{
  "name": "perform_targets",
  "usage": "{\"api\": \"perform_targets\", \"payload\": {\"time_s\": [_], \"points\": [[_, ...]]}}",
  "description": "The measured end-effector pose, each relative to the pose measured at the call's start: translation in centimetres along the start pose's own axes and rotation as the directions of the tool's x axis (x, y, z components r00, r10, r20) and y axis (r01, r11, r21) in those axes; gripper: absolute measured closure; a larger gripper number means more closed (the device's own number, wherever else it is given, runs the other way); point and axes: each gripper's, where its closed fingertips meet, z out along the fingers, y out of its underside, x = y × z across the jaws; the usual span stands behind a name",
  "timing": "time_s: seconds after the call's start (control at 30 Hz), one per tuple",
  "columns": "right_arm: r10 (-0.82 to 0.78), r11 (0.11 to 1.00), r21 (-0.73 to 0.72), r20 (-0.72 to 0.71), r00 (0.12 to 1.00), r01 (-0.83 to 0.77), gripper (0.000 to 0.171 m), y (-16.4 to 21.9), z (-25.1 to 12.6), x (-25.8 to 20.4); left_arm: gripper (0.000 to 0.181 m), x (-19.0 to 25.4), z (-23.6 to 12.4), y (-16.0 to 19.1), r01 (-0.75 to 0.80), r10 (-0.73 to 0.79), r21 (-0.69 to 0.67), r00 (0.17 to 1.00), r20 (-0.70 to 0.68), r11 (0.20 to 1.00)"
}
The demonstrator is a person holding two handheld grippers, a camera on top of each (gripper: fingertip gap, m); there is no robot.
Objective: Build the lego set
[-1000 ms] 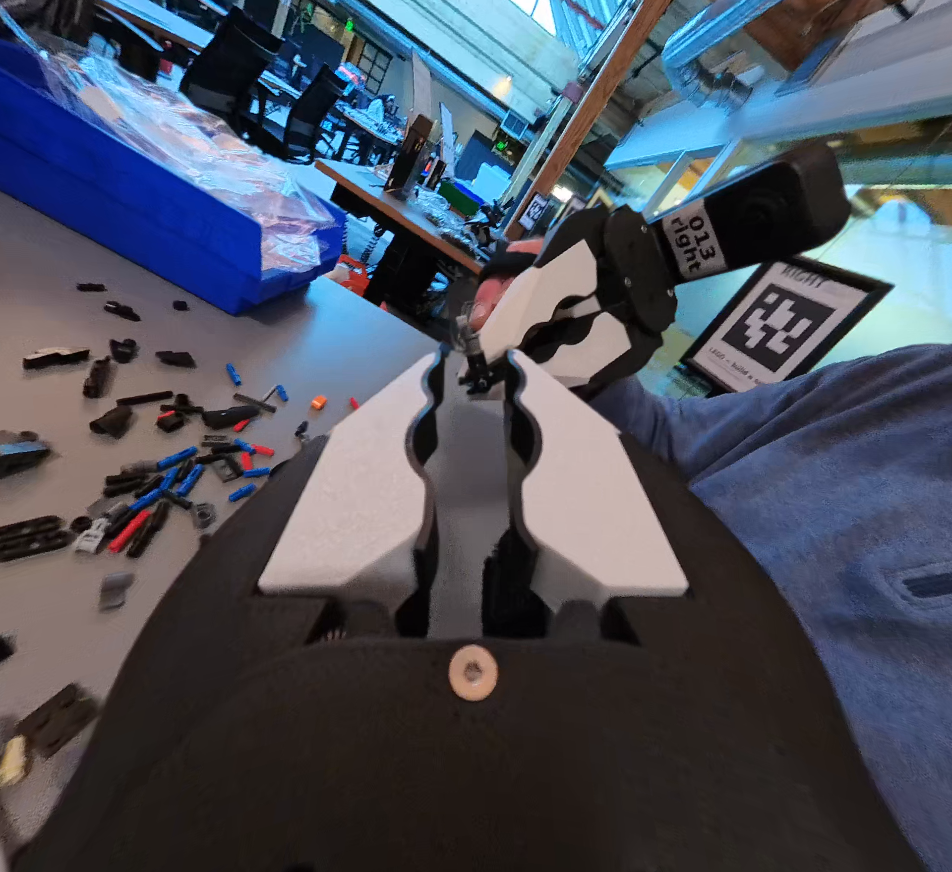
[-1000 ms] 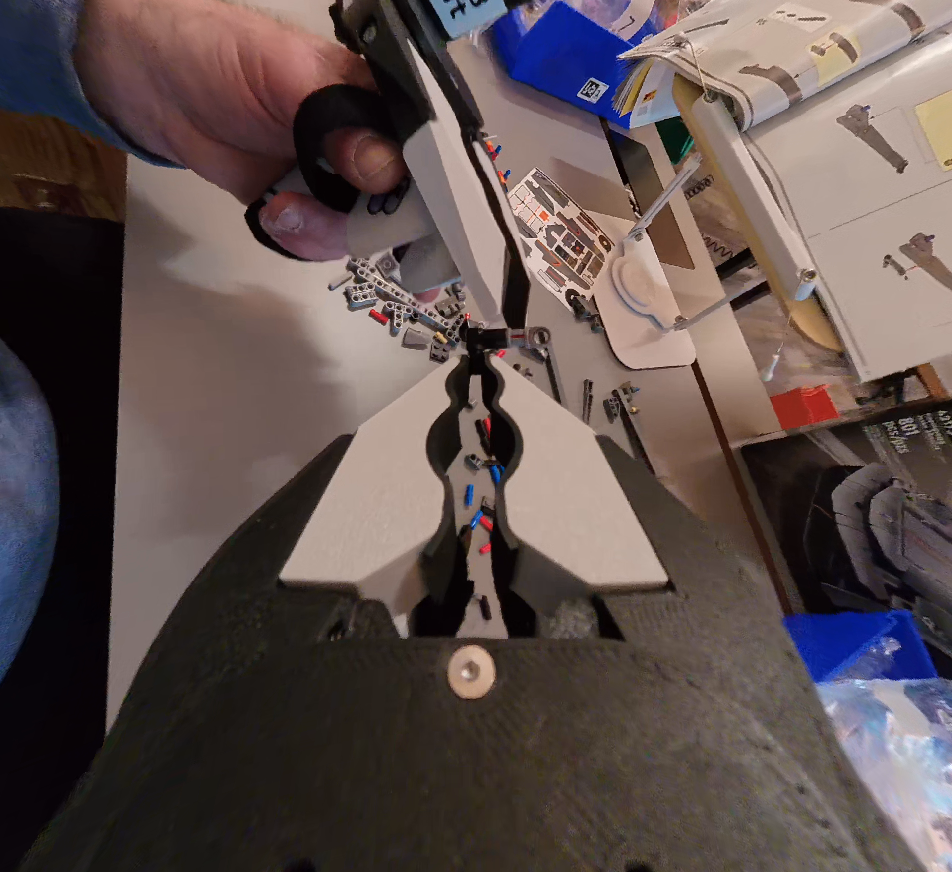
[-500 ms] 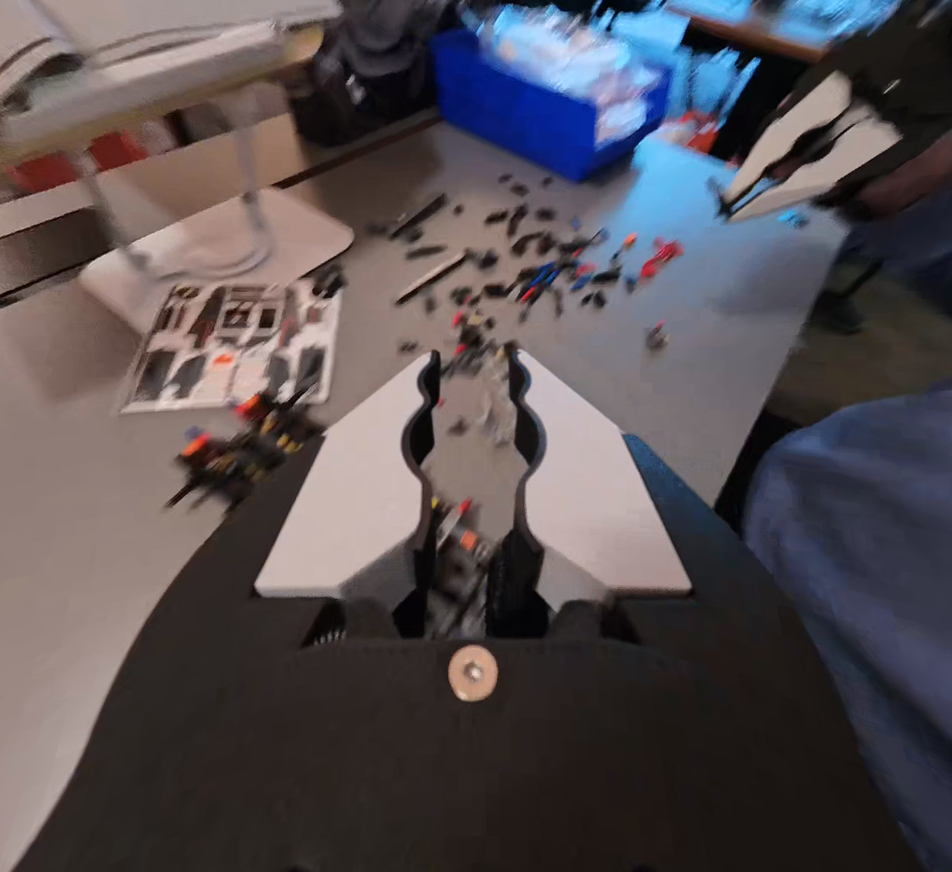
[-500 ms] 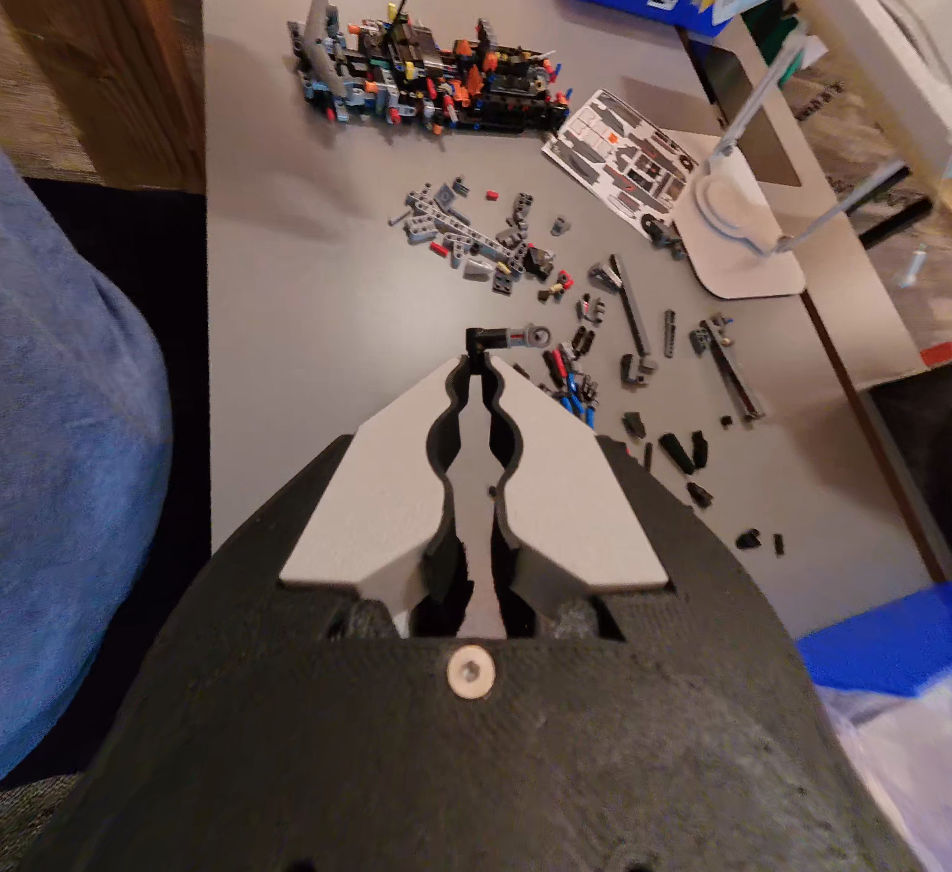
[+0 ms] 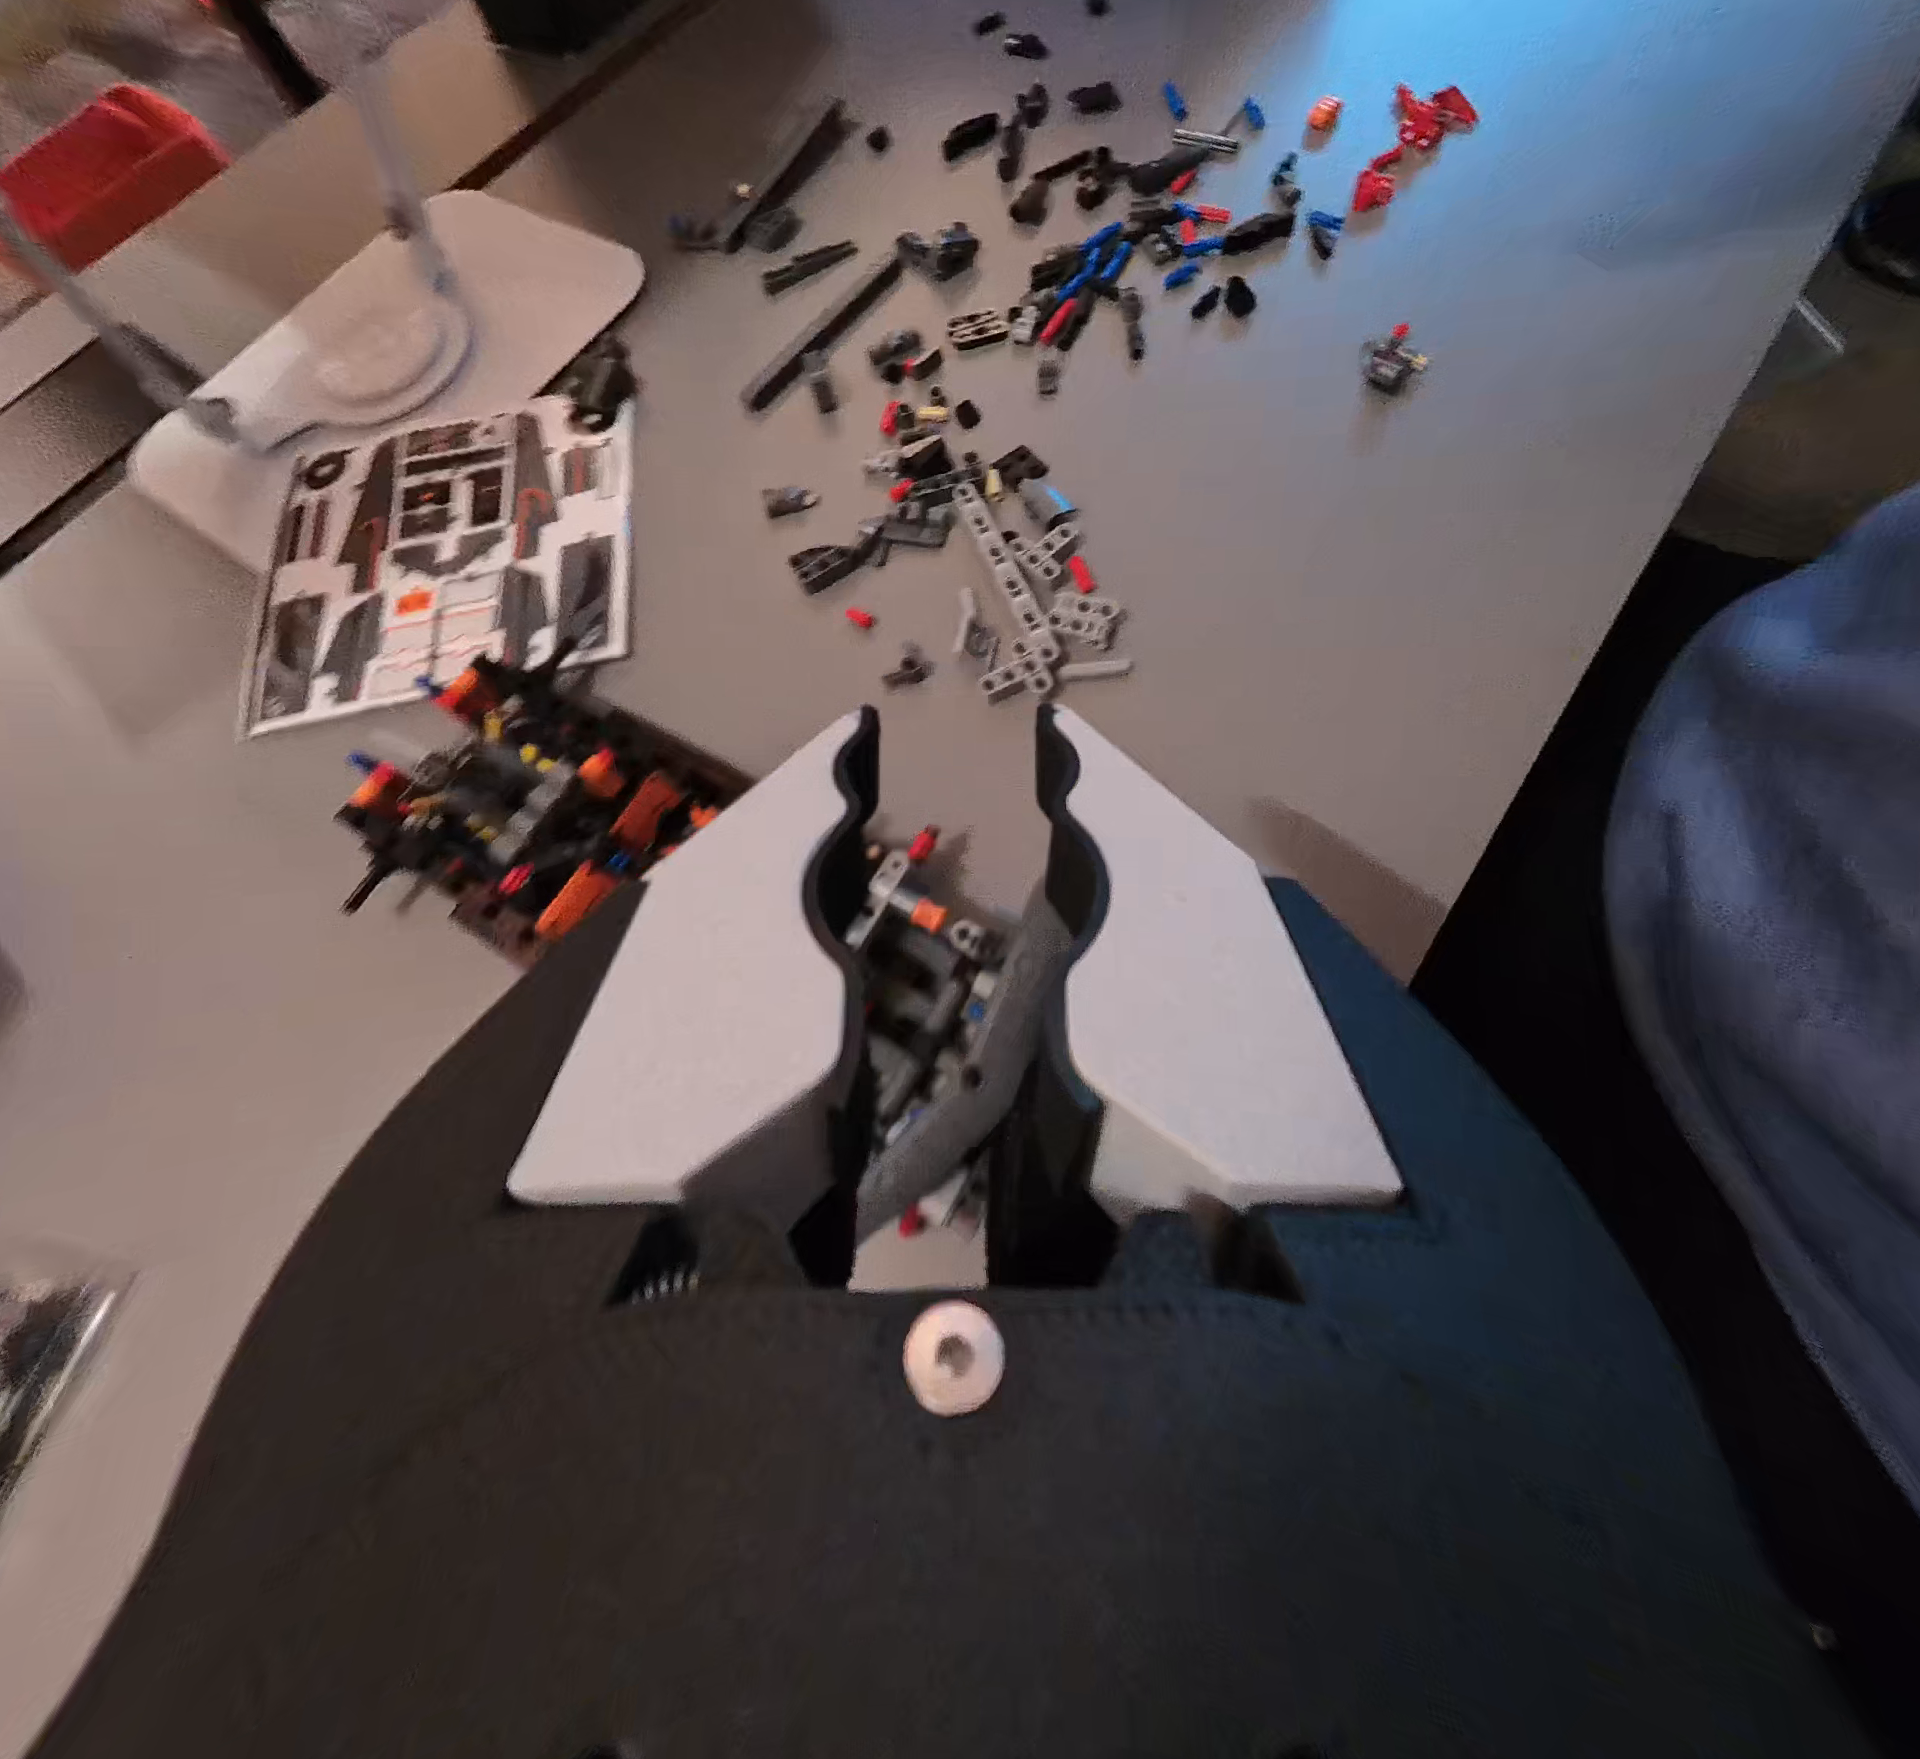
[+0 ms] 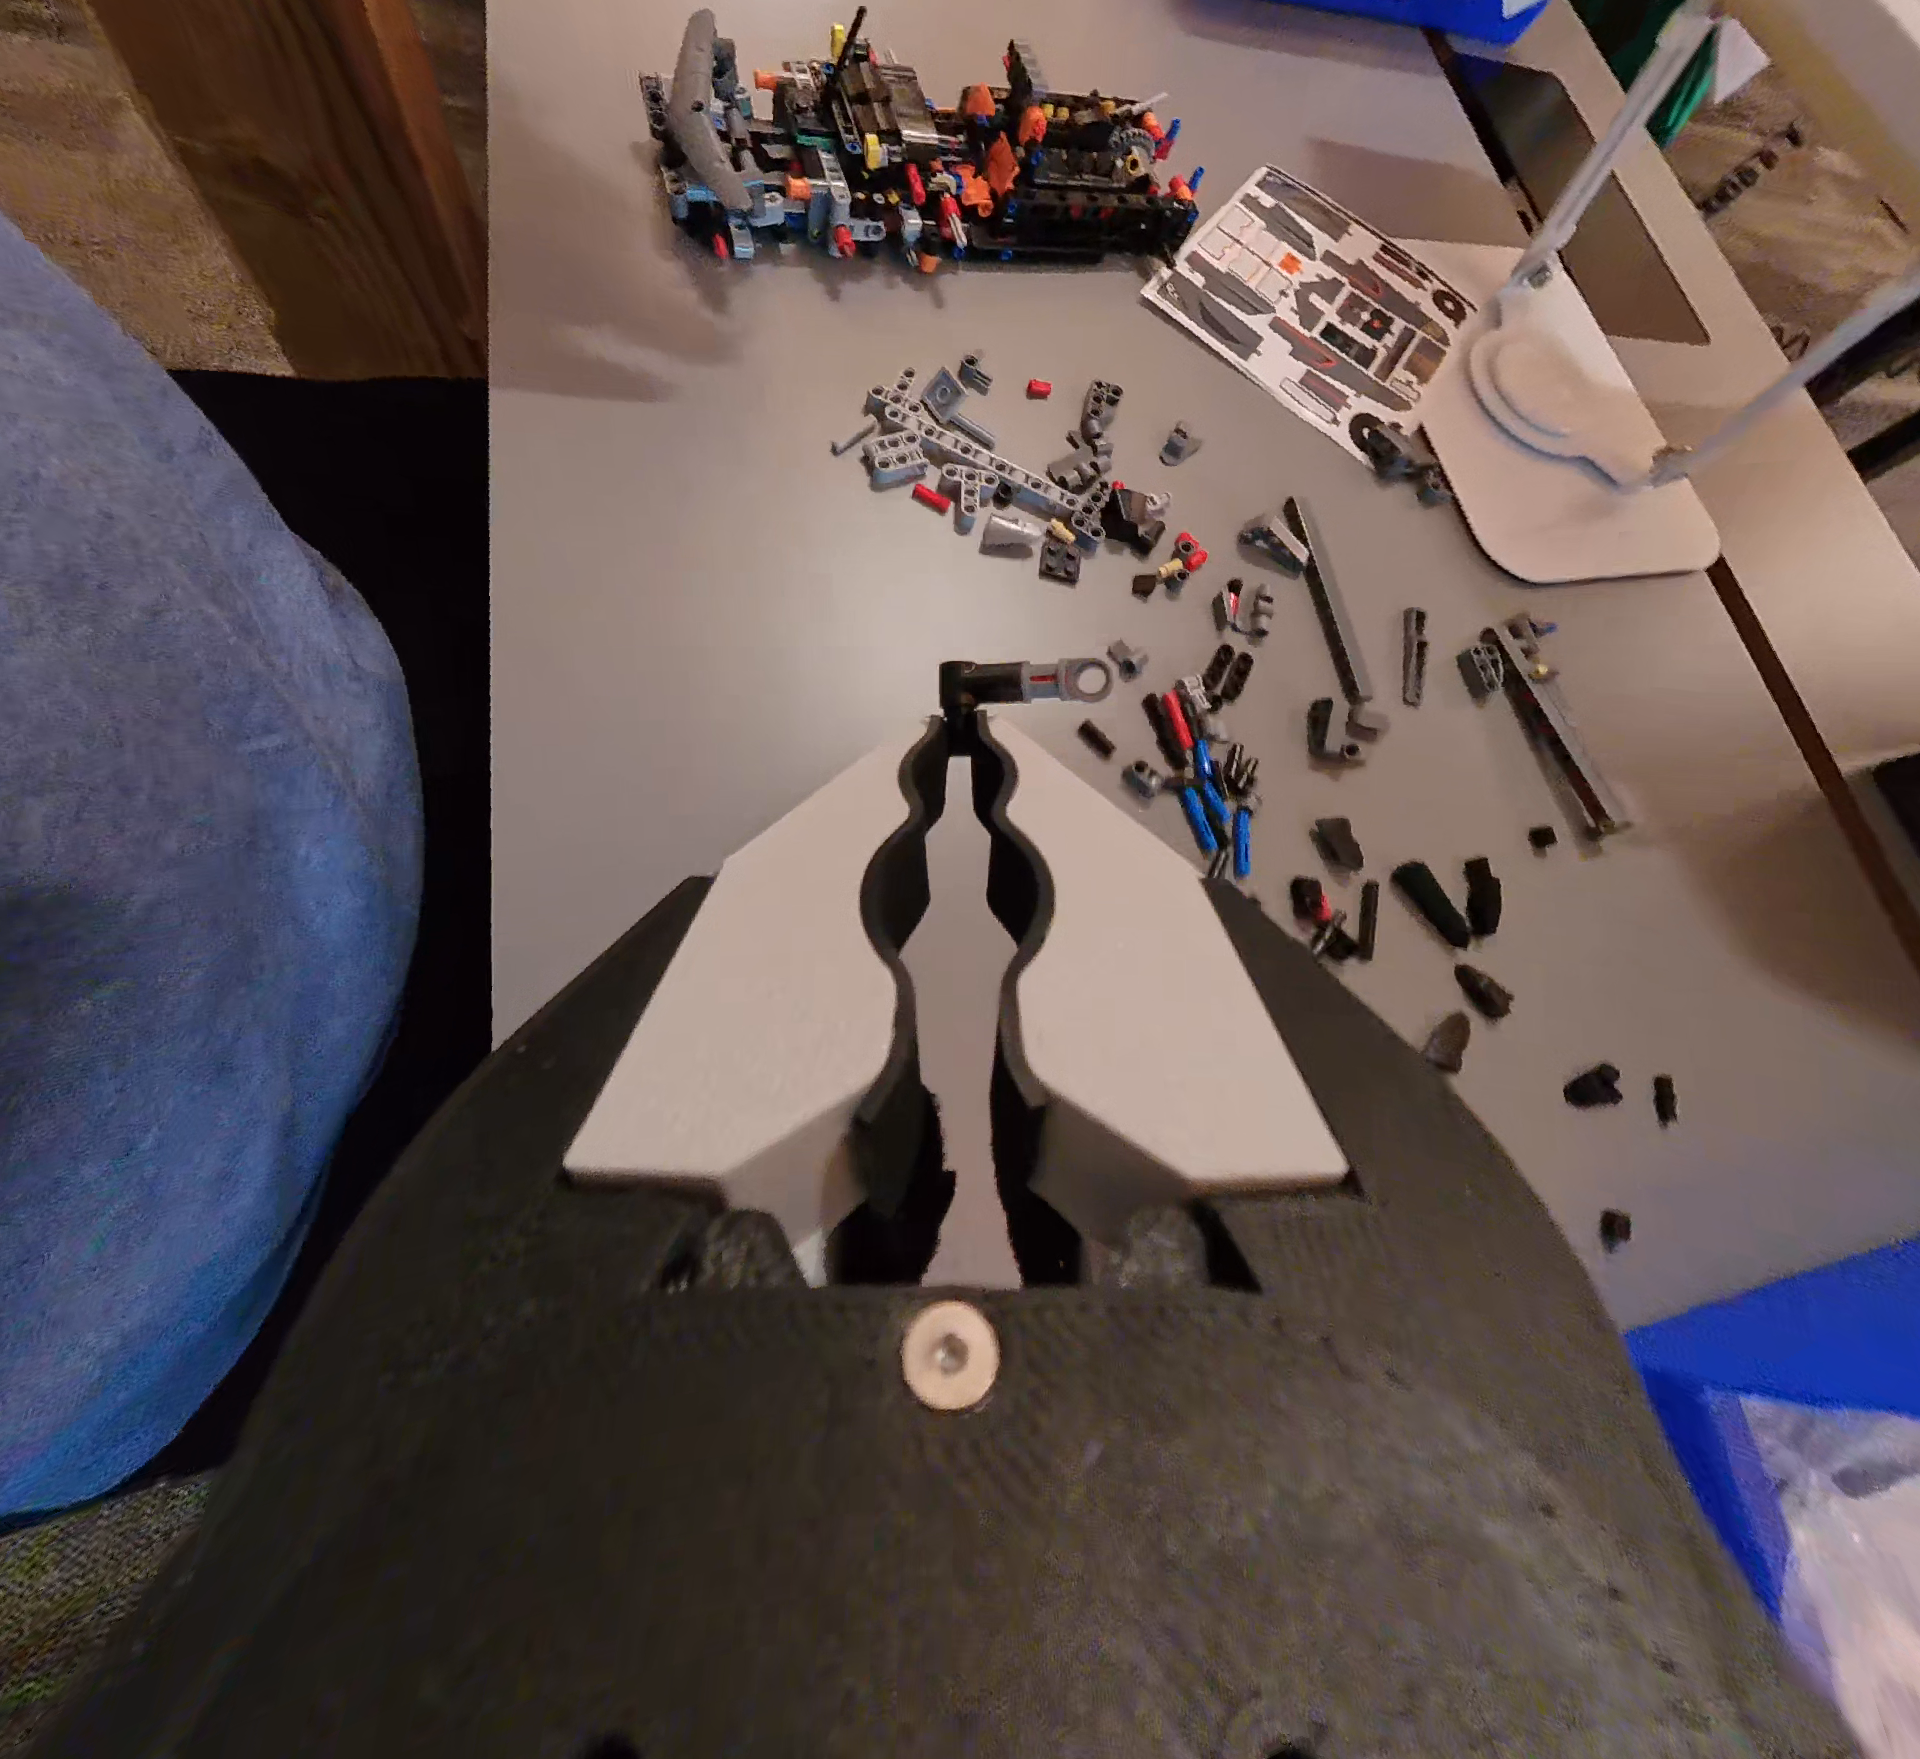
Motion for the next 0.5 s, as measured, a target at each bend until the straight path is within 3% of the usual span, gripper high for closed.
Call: {"api": "perform_targets", "payload": {"time_s": [0.03,0.13,0.27,0.5], "points": [[0.009,1.000,0.000,-0.007,1.000,-0.009,0.170,0.3,-0.5,0.1,0.153,0.4,1.0,-0.2,-0.006,0.006,-0.016,1.000,-0.014,1.000],[0.029,0.999,-0.012,-0.030,0.999,-0.030,0.169,1.5,-1.5,0.2,0.154,1.5,4.0,-1.5,0.012,-0.015,-0.038,0.996,-0.092,0.999],[0.045,0.999,-0.013,-0.036,0.998,-0.046,0.170,2.4,-2.2,0.1,0.152,0.2,6.6,-3.4,-0.095,0.089,-0.086,0.993,-0.074,0.992],[0.053,0.999,-0.006,-0.035,0.998,-0.053,0.170,3.5,-2.3,0.2,0.151,-3.9,6.9,-5.0,-0.122,0.123,-0.121,0.992,0.003,0.985]]}}
